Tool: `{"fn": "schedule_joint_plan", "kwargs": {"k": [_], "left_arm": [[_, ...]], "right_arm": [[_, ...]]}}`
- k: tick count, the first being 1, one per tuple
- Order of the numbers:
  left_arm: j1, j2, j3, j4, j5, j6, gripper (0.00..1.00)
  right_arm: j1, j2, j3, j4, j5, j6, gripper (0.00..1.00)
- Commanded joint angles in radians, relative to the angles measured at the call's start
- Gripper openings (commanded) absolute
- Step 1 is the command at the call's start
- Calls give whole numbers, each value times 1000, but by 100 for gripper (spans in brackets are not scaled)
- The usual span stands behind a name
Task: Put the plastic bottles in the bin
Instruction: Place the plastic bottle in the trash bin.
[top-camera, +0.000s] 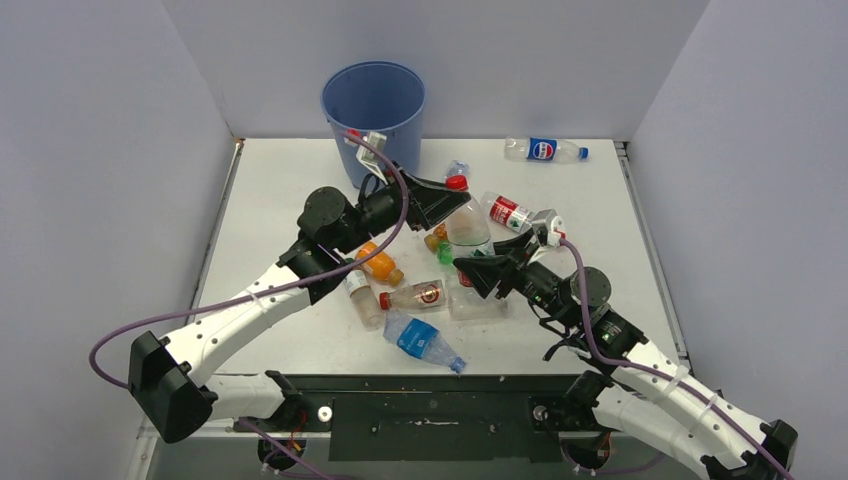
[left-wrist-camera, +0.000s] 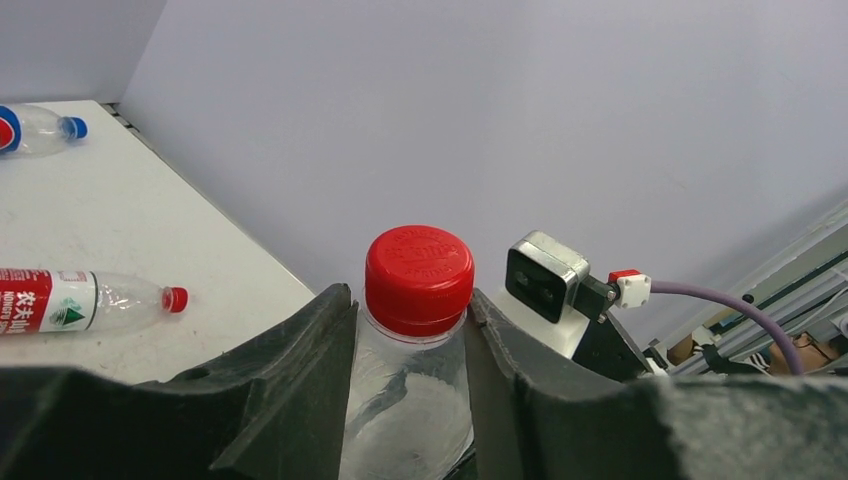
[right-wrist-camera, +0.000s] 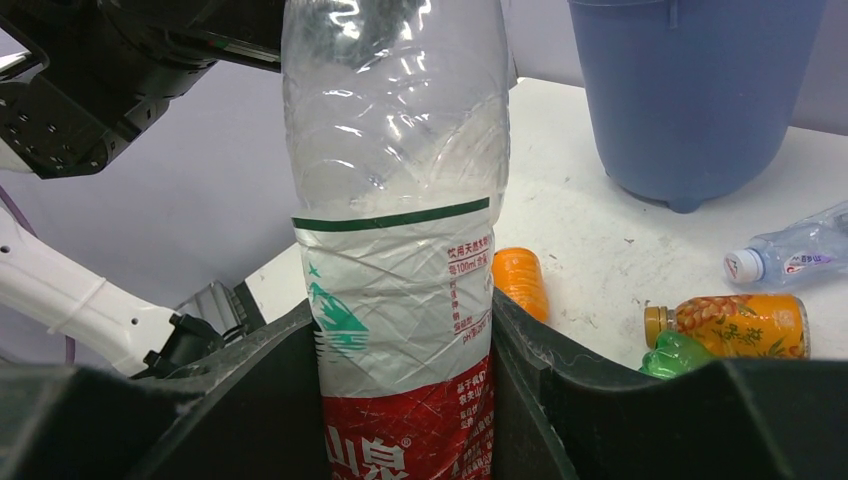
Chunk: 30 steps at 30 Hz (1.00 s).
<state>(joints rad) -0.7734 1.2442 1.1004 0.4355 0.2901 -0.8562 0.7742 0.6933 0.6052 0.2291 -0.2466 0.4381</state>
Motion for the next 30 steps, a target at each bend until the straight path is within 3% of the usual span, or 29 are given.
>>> {"fn": "schedule_joint_plan", "kwargs": {"k": [1, 3, 7, 9, 15, 16, 17, 20, 24, 30], "left_arm": [[-4, 9, 58, 91, 23, -11, 42], [-4, 12, 63, 91, 20, -16, 65], [-6, 19, 71, 91, 20, -20, 69], [-7, 28, 69, 99, 27, -23, 60], [-7, 43, 72, 113, 50, -19, 12], [-8, 45, 77, 111, 53, -10, 5], [-7, 44, 81, 105, 51, 0, 0], [-1, 30, 83, 84, 13, 42, 0], [68, 0, 126, 28, -36, 108, 0], [296, 12, 244, 5, -156, 151, 0]], "right_arm": [[16, -15, 7, 20, -2, -27, 29], [17, -23, 3, 11, 5, -31, 29], [17, -32, 0, 5, 9, -36, 29], [17, -33, -1, 4, 8, -36, 29], [19, -25, -1, -1, -3, -36, 30], [18, -22, 3, -12, 1, -35, 35], [18, -17, 9, -31, 10, -34, 48], [17, -20, 43, -120, 44, -33, 95], [18, -92, 109, -283, 105, -47, 90], [18, -210, 185, -449, 159, -59, 90]]}}
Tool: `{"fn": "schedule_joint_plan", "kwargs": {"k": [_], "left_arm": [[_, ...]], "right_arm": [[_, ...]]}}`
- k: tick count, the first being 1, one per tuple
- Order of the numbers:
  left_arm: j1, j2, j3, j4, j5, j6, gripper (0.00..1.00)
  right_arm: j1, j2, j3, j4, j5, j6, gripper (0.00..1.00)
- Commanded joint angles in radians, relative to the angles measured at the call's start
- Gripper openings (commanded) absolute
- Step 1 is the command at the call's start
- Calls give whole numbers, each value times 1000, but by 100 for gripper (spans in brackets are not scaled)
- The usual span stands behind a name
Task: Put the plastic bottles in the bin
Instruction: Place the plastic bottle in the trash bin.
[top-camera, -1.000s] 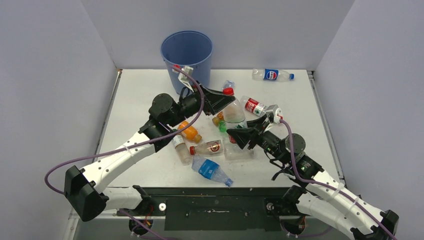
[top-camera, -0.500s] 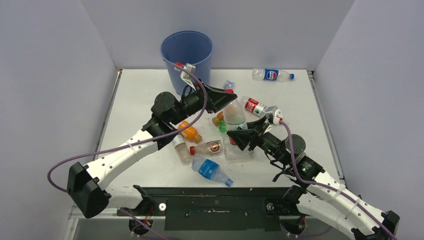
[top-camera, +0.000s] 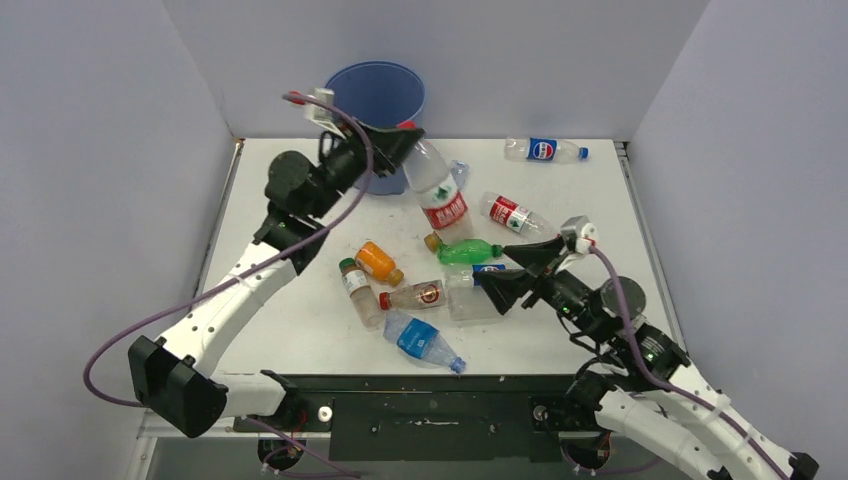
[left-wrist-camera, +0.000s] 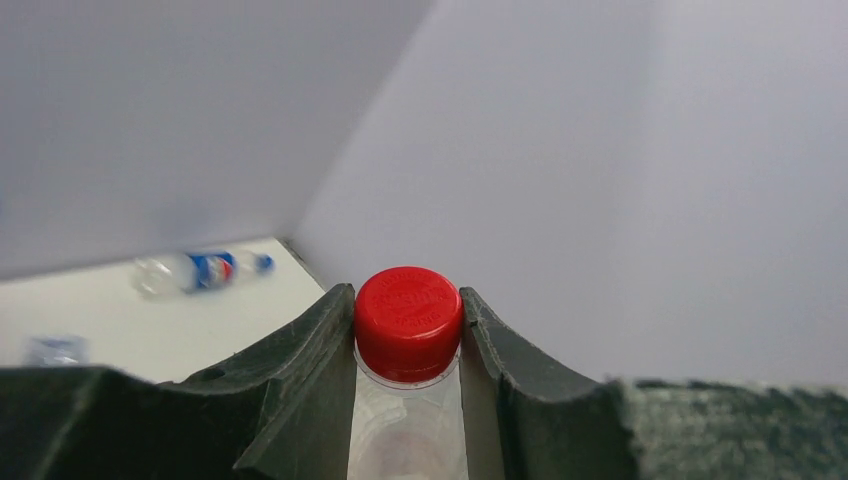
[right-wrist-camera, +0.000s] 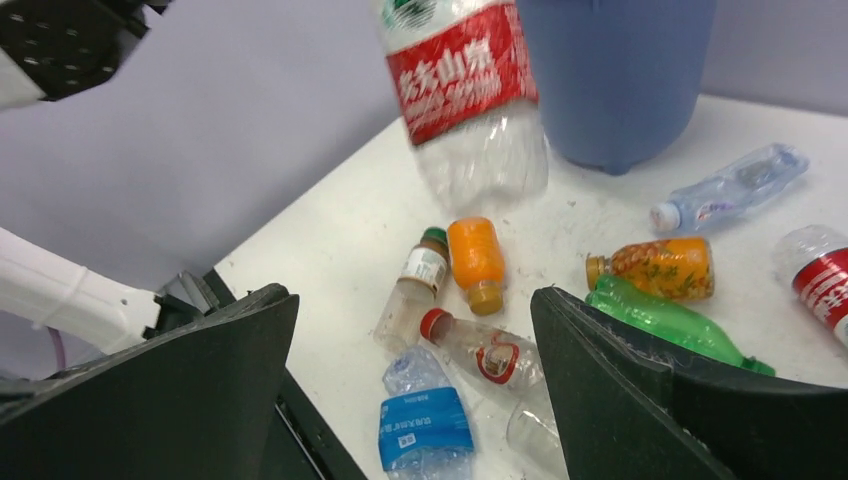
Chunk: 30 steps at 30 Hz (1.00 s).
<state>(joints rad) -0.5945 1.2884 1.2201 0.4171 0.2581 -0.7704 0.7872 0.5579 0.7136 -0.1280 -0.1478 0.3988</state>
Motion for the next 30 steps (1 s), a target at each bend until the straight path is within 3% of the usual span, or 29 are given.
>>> {"fn": "schedule_joint_plan", "kwargs": {"k": [1, 6, 9, 14, 20, 21, 23, 25, 26, 30], "left_arm": [[146, -22, 144, 36, -163, 91, 0], [194, 65, 221, 223, -364, 381, 0], [205, 180, 287, 350, -404, 565, 0], [228, 374, 505, 287, -393, 710, 0], [261, 551, 655, 147, -536, 718, 0], [266, 569, 661, 143, -543, 705, 7], [273, 584, 648, 164, -554, 686, 48], [271, 570, 631, 199, -566, 687, 74], [269, 554, 623, 213, -568, 686, 96], [246, 436, 559, 258, -572, 679, 96]], "right_arm": [[5, -94, 70, -106, 74, -21, 90], [5, -206, -66, -127, 257, 31, 90], [4, -316, -205, -85, 344, 31, 90], [4, -381, -323, -36, 396, 31, 90], [5, -260, -308, -30, 431, 31, 90], [4, -238, -301, -31, 438, 31, 90], [4, -205, -290, -37, 448, 31, 90], [4, -193, -279, -46, 453, 31, 90], [4, -194, -278, -50, 455, 31, 90], [4, -218, -276, -68, 473, 31, 90]]}}
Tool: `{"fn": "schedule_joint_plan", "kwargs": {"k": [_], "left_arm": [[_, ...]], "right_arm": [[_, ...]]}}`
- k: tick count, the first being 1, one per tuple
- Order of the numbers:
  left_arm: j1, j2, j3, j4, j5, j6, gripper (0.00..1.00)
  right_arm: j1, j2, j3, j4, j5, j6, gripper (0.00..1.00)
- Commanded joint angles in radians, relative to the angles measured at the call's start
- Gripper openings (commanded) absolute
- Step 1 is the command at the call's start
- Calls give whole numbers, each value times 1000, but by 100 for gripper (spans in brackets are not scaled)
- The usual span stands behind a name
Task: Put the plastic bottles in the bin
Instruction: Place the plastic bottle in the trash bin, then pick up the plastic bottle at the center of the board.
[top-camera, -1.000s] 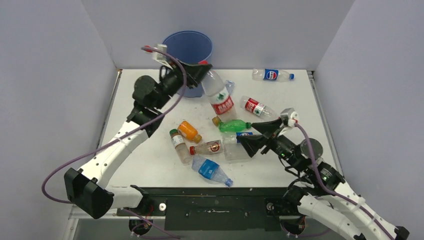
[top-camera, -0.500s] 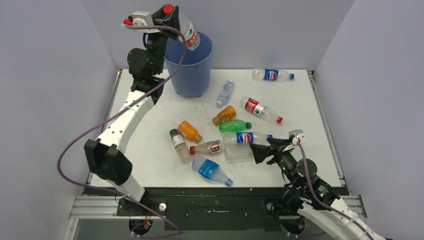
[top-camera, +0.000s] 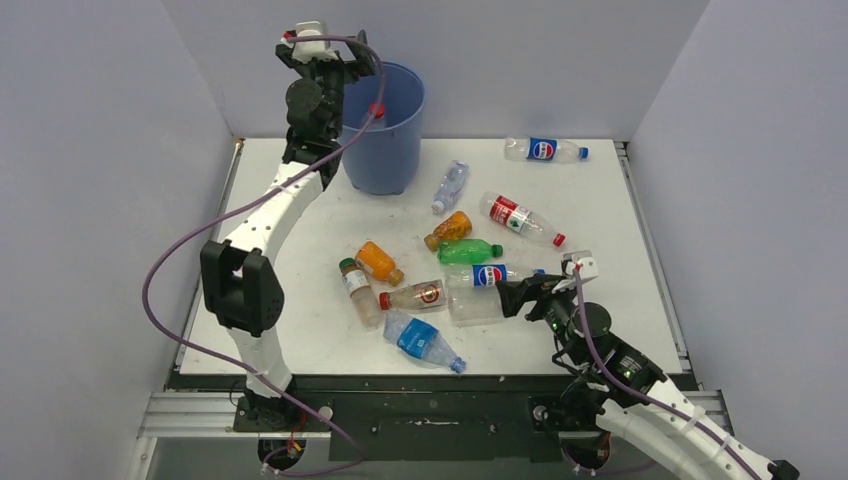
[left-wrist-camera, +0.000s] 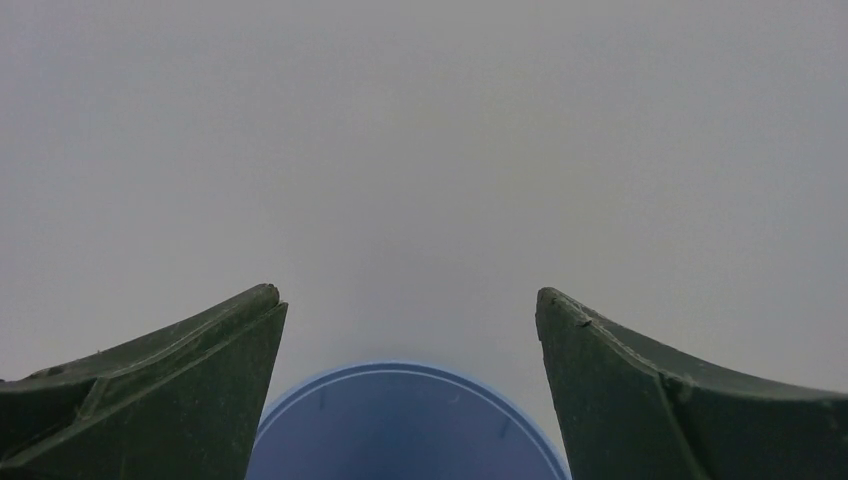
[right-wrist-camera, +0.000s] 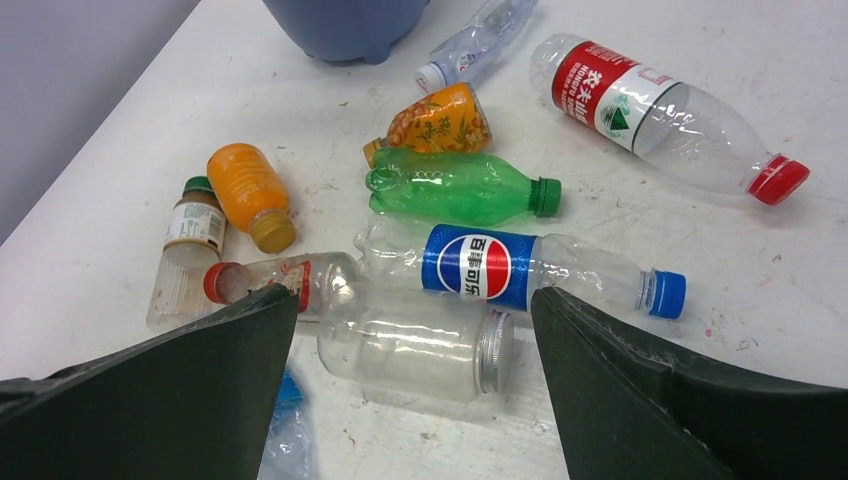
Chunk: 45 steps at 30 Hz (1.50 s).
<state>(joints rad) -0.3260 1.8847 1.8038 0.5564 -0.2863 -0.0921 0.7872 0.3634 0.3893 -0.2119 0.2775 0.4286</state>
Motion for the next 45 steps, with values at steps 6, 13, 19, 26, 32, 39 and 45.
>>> {"fn": "schedule_joint_plan", "kwargs": {"k": [6, 13, 19, 26, 32, 39, 45], "left_arm": [[-90, -459, -249, 48, -25, -60, 96], [-128, -775, -553, -366, 66, -260, 96], [-122, -934, -778, -634, 173, -264, 96], [-119, -1035, -1004, -591, 211, -260, 96], [-124, -1078, -1076, -536, 171, -338, 96], [-185, -1133, -1084, -589, 3, -335, 96], [-222, -1169, -1096, -587, -57, -322, 96]], "right_arm": [[4, -9, 66, -24, 180, 1, 90], [2, 145, 144, -43, 316, 186, 90], [-28, 338, 206, -30, 294, 229, 90], [-213, 391, 183, 35, 161, 312, 90], [-462, 392, 72, 178, 63, 515, 90], [-712, 619, -35, 470, -66, 780, 90], [-777, 809, -10, 602, -85, 807, 91]]}}
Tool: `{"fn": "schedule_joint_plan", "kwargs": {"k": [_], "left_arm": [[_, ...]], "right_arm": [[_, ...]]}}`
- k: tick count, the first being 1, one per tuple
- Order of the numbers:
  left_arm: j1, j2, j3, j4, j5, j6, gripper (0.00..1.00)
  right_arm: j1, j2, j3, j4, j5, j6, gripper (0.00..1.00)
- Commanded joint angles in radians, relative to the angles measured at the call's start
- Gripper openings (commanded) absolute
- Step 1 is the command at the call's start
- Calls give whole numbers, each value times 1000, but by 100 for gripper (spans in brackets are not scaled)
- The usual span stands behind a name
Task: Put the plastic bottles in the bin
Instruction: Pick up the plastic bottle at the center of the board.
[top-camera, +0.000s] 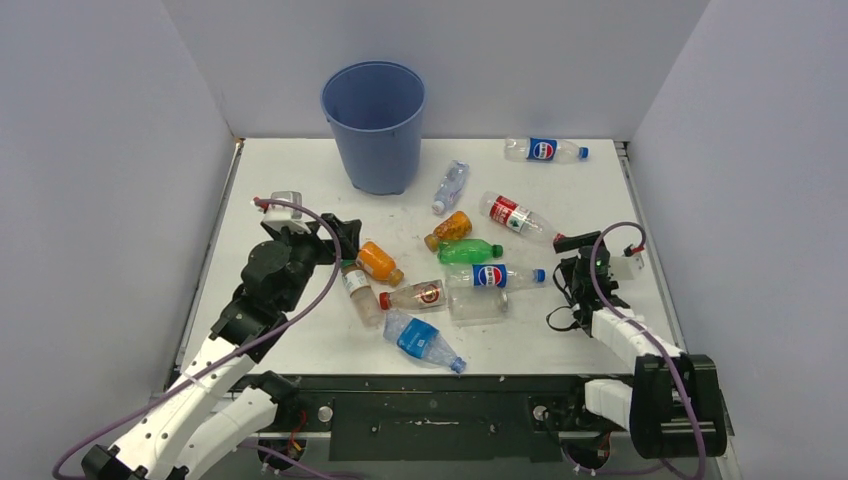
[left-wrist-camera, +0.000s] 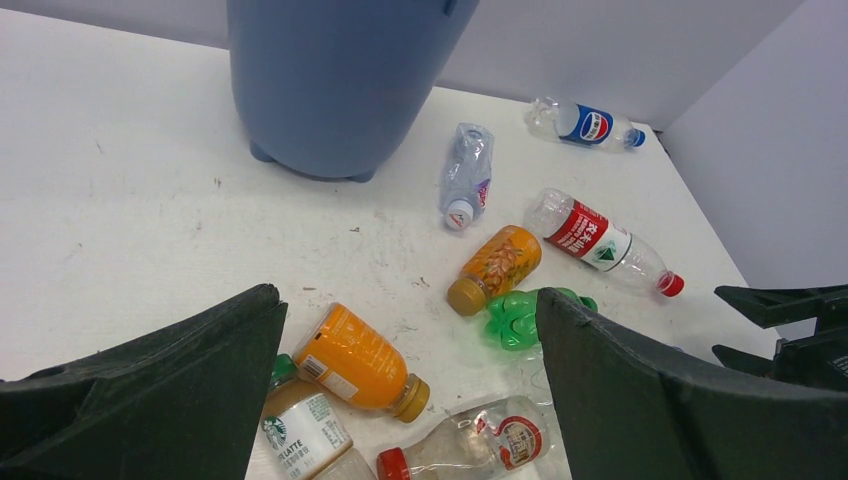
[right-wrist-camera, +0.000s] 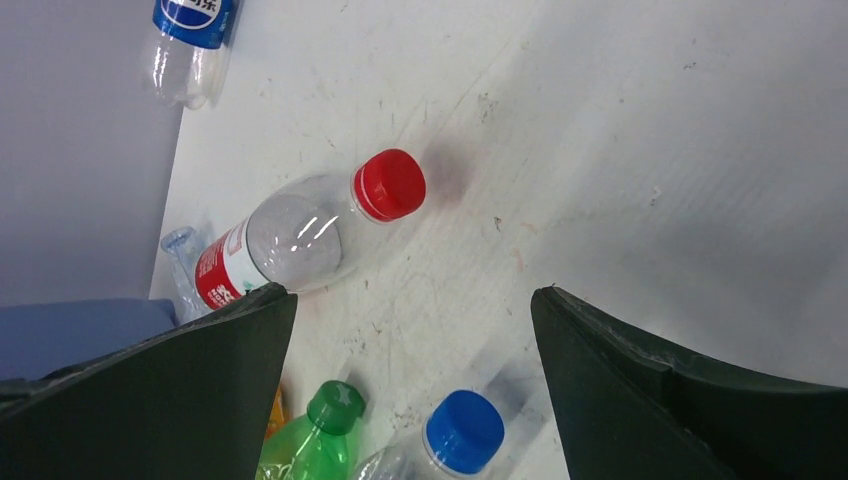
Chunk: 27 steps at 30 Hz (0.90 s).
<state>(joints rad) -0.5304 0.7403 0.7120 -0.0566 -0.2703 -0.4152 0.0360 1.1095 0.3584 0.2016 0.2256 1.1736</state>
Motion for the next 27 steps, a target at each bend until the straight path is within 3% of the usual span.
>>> {"fn": "schedule_joint_plan", "kwargs": {"k": [1, 11, 18, 27], "left_arm": [[-22, -26, -3, 26, -76, 4, 96], [-41, -54, -26, 59, -47, 16, 96], [-57, -67, -39, 89, -59, 36, 96], [-62, -64, -40, 90, -61, 41, 96]], "right_arm": [[-32, 81, 26, 200, -28, 54, 92], [-125, 268, 6, 407, -119, 64, 98], [-125, 426, -2, 577, -195, 111, 91], [-126, 529, 18, 641, -201, 132, 82]]}}
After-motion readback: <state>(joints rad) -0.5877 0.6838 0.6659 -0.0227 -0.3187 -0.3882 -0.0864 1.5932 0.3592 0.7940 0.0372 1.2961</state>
